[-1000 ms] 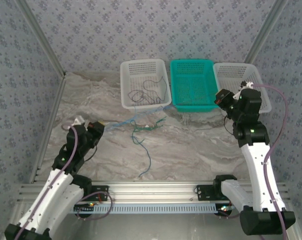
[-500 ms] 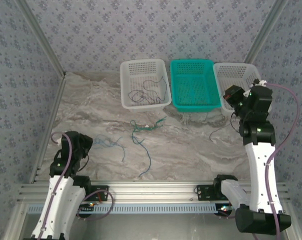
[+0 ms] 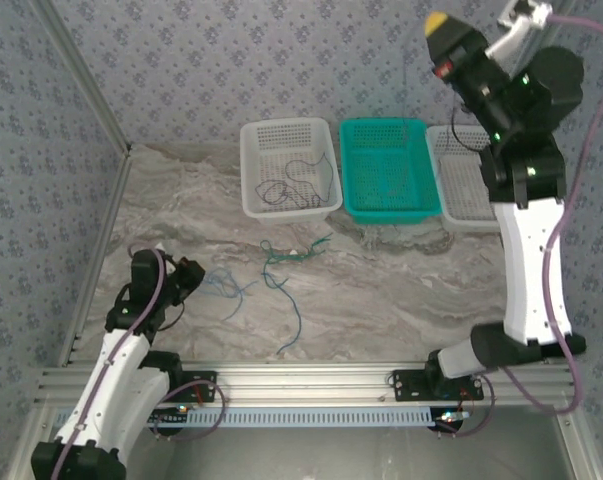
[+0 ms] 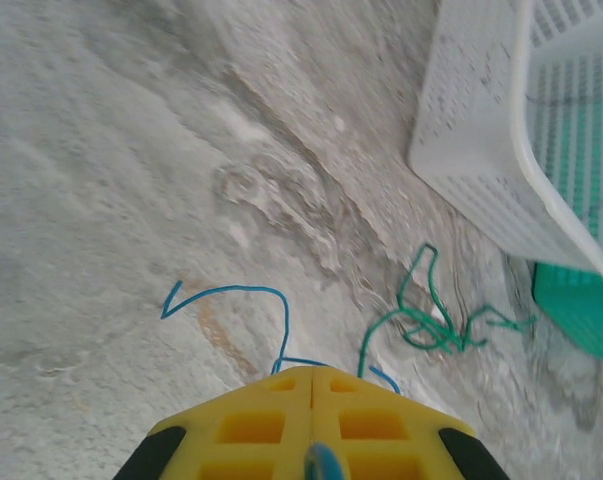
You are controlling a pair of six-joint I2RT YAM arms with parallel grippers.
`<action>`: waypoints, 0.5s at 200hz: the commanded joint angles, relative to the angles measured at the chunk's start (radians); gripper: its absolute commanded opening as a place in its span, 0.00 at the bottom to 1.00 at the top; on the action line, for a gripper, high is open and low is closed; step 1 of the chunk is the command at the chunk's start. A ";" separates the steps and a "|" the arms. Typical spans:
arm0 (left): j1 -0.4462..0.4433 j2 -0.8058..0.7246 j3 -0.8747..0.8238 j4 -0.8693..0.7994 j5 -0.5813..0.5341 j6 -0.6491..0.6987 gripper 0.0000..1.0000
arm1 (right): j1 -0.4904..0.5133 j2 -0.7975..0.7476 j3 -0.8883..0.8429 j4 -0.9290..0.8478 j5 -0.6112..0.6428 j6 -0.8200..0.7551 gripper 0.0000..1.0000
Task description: Untangle the cables
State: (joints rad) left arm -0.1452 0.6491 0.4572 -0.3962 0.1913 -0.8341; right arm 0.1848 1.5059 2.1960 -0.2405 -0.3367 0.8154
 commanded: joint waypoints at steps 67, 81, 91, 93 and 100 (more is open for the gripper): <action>-0.237 0.116 0.021 0.166 -0.076 0.022 0.00 | 0.155 0.705 0.648 0.321 -0.147 0.150 0.00; -0.258 0.126 0.021 0.171 -0.092 0.021 0.00 | 0.170 0.744 0.586 0.341 -0.166 0.127 0.00; -0.268 0.128 0.017 0.174 -0.100 0.019 0.00 | 0.178 0.779 0.563 0.311 -0.170 0.104 0.00; -0.269 0.128 0.017 0.175 -0.102 0.019 0.00 | 0.180 0.788 0.557 0.305 -0.172 0.101 0.00; -0.271 0.128 0.013 0.175 -0.105 0.018 0.00 | 0.185 0.818 0.537 0.294 -0.179 0.095 0.00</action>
State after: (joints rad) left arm -0.4007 0.7765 0.4629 -0.2680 0.1246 -0.8120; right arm 0.3470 2.2570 2.7697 0.0174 -0.4618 0.9306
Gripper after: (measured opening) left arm 0.073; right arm 0.050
